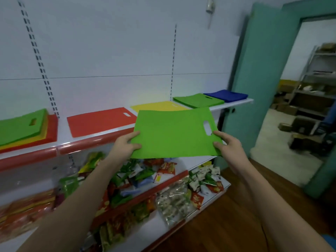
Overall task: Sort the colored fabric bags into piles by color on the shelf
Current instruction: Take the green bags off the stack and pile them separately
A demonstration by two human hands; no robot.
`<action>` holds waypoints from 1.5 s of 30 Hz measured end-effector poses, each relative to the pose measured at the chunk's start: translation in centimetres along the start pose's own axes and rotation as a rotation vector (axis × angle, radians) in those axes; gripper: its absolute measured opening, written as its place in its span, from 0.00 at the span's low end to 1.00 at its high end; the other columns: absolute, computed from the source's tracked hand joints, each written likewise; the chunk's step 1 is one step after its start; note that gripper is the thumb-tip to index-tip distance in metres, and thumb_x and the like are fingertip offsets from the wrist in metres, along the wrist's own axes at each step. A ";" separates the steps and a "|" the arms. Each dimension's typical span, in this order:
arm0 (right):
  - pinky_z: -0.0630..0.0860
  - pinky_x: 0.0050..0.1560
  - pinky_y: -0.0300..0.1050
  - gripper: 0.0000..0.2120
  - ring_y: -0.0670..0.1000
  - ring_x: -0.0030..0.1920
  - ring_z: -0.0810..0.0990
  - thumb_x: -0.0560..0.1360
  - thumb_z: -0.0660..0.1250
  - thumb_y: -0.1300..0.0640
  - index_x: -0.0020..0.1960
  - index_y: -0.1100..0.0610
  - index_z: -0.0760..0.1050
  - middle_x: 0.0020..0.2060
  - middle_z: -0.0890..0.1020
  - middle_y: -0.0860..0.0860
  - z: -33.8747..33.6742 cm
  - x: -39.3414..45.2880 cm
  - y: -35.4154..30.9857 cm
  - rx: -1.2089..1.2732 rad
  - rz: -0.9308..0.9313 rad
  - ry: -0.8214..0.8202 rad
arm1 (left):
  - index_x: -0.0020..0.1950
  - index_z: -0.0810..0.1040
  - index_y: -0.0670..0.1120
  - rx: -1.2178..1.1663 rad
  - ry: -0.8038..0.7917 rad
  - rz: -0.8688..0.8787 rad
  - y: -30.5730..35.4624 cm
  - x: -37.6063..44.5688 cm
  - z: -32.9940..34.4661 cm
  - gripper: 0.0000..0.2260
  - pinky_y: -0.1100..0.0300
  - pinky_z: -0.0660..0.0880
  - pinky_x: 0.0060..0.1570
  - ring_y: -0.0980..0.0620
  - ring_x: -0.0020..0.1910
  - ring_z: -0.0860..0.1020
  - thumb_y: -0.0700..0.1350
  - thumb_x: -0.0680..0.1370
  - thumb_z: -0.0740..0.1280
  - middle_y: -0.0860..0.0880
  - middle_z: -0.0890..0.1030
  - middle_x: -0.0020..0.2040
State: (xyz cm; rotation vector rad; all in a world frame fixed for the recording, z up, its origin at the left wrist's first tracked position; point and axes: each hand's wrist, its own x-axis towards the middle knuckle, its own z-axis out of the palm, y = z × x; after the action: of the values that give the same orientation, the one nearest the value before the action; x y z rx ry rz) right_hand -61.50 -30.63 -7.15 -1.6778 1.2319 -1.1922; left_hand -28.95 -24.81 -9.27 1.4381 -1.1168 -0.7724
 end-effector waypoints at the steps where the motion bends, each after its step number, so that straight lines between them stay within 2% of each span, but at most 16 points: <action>1: 0.74 0.61 0.46 0.19 0.49 0.65 0.73 0.79 0.64 0.65 0.69 0.54 0.74 0.68 0.73 0.50 -1.7 0.5 0.7 -0.016 0.000 0.014 | 0.72 0.70 0.40 -0.002 -0.022 0.002 0.2 0.6 1.6 0.25 0.68 0.79 0.44 0.49 0.53 0.79 0.28 0.76 0.67 0.46 0.77 0.63; 3: 0.77 0.54 0.37 0.19 0.51 0.63 0.76 0.79 0.65 0.65 0.69 0.55 0.74 0.67 0.74 0.52 -4.7 1.4 1.9 -0.052 0.018 0.043 | 0.72 0.71 0.40 0.003 -0.061 0.004 0.3 2.1 4.7 0.26 0.59 0.78 0.55 0.46 0.58 0.79 0.29 0.75 0.68 0.44 0.77 0.65; 5: 0.73 0.39 0.24 0.19 0.44 0.51 0.80 0.79 0.64 0.66 0.70 0.58 0.73 0.61 0.75 0.51 -7.3 2.3 3.1 -0.063 0.056 0.068 | 0.72 0.72 0.43 0.043 -0.109 0.015 0.5 3.4 7.6 0.26 0.50 0.75 0.63 0.45 0.61 0.78 0.32 0.74 0.71 0.43 0.77 0.66; 8: 0.70 0.33 0.22 0.19 0.31 0.35 0.77 0.79 0.63 0.67 0.69 0.58 0.72 0.58 0.74 0.50 -10.5 3.9 5.2 -0.056 0.098 0.105 | 0.71 0.73 0.45 0.076 -0.160 0.046 0.5 5.6 11.8 0.26 0.49 0.74 0.64 0.46 0.62 0.78 0.34 0.74 0.73 0.45 0.77 0.66; 10: 0.71 0.34 0.23 0.19 0.33 0.39 0.77 0.79 0.63 0.66 0.69 0.57 0.73 0.60 0.75 0.51 -12.1 5.3 6.9 -0.063 0.127 0.130 | 0.70 0.74 0.46 0.058 -0.185 0.043 0.4 7.5 14.4 0.26 0.51 0.76 0.61 0.46 0.60 0.79 0.34 0.74 0.72 0.45 0.77 0.65; 13: 0.72 0.36 0.23 0.20 0.42 0.45 0.78 0.79 0.63 0.67 0.70 0.59 0.73 0.61 0.76 0.54 -14.1 7.6 8.7 -0.066 0.170 0.177 | 0.70 0.75 0.48 0.053 -0.232 0.065 0.1 10.9 18.1 0.25 0.47 0.75 0.64 0.44 0.63 0.77 0.34 0.74 0.72 0.44 0.77 0.66; 16: 0.70 0.35 0.22 0.20 0.48 0.51 0.77 0.79 0.63 0.68 0.70 0.61 0.72 0.62 0.76 0.54 -15.5 10.5 10.0 -0.089 0.204 0.207 | 0.70 0.75 0.48 0.014 -0.288 0.057 -0.2 14.6 21.3 0.25 0.51 0.76 0.60 0.45 0.62 0.78 0.33 0.74 0.71 0.45 0.77 0.67; 21: 0.71 0.37 0.23 0.20 0.46 0.50 0.77 0.78 0.64 0.68 0.69 0.60 0.73 0.63 0.77 0.55 -17.8 15.4 13.0 -0.097 0.219 0.299 | 0.64 0.77 0.61 -0.042 -0.403 0.081 -1.2 21.2 25.8 0.25 0.41 0.74 0.63 0.43 0.67 0.74 0.38 0.73 0.74 0.48 0.74 0.71; 24: 0.69 0.35 0.21 0.19 0.44 0.48 0.76 0.78 0.63 0.68 0.69 0.61 0.73 0.62 0.75 0.52 -18.8 17.9 14.9 -0.087 0.235 0.336 | 0.66 0.77 0.59 -0.099 -0.435 0.048 -1.4 24.5 28.7 0.26 0.43 0.74 0.64 0.44 0.67 0.75 0.39 0.72 0.74 0.48 0.72 0.72; 26: 0.70 0.36 0.21 0.19 0.41 0.47 0.75 0.78 0.63 0.68 0.69 0.59 0.73 0.60 0.74 0.50 -19.5 19.8 15.7 -0.086 0.230 0.346 | 0.69 0.76 0.53 -0.139 -0.439 0.026 -1.0 26.1 30.6 0.25 0.45 0.76 0.62 0.45 0.63 0.77 0.35 0.74 0.72 0.47 0.73 0.70; 32: 0.72 0.36 0.23 0.20 0.40 0.47 0.77 0.78 0.63 0.68 0.69 0.58 0.74 0.62 0.76 0.52 -23.2 26.8 19.1 -0.031 0.227 0.339 | 0.71 0.73 0.45 -0.184 -0.389 -0.013 0.1 30.2 36.4 0.24 0.56 0.80 0.52 0.50 0.54 0.81 0.31 0.76 0.68 0.50 0.78 0.62; 36: 0.74 0.35 0.26 0.19 0.42 0.42 0.80 0.78 0.63 0.69 0.67 0.58 0.75 0.60 0.79 0.53 -25.3 32.0 21.0 0.053 0.194 0.281 | 0.72 0.72 0.44 -0.154 -0.296 -0.009 0.5 32.0 39.4 0.25 0.48 0.77 0.59 0.46 0.59 0.78 0.31 0.76 0.68 0.49 0.74 0.66; 38: 0.78 0.35 0.33 0.20 0.45 0.40 0.81 0.78 0.62 0.70 0.67 0.57 0.75 0.58 0.80 0.55 -26.0 35.2 21.5 0.119 0.196 0.222 | 0.72 0.72 0.45 -0.157 -0.232 -0.021 1.0 32.7 40.2 0.25 0.48 0.77 0.60 0.45 0.61 0.77 0.31 0.76 0.68 0.49 0.73 0.67; 42: 0.79 0.34 0.36 0.20 0.45 0.39 0.80 0.78 0.62 0.70 0.67 0.57 0.75 0.57 0.79 0.54 -26.4 41.0 22.0 0.137 0.144 0.097 | 0.71 0.74 0.45 -0.090 -0.101 -0.019 2.6 34.1 40.4 0.25 0.50 0.76 0.61 0.45 0.59 0.79 0.31 0.75 0.70 0.45 0.76 0.65; 43: 0.81 0.36 0.38 0.20 0.44 0.38 0.80 0.78 0.62 0.70 0.66 0.56 0.75 0.57 0.79 0.53 -26.3 42.4 21.9 0.132 0.116 0.072 | 0.70 0.75 0.46 -0.073 -0.059 -0.011 2.9 34.4 40.3 0.25 0.49 0.78 0.58 0.46 0.57 0.80 0.31 0.74 0.70 0.45 0.77 0.65; 45: 0.83 0.46 0.45 0.21 0.44 0.40 0.80 0.77 0.62 0.71 0.67 0.56 0.75 0.56 0.79 0.52 -25.8 45.0 21.4 0.113 0.070 0.006 | 0.69 0.75 0.46 -0.040 0.027 -0.028 3.9 34.8 40.0 0.25 0.54 0.83 0.44 0.49 0.48 0.81 0.30 0.74 0.70 0.46 0.77 0.63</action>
State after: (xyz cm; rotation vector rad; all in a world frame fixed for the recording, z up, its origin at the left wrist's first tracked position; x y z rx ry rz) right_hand -87.09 -80.58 -7.30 -1.5374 1.1953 -1.2026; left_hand -54.53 -71.41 -8.58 1.4294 -1.0572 -0.7881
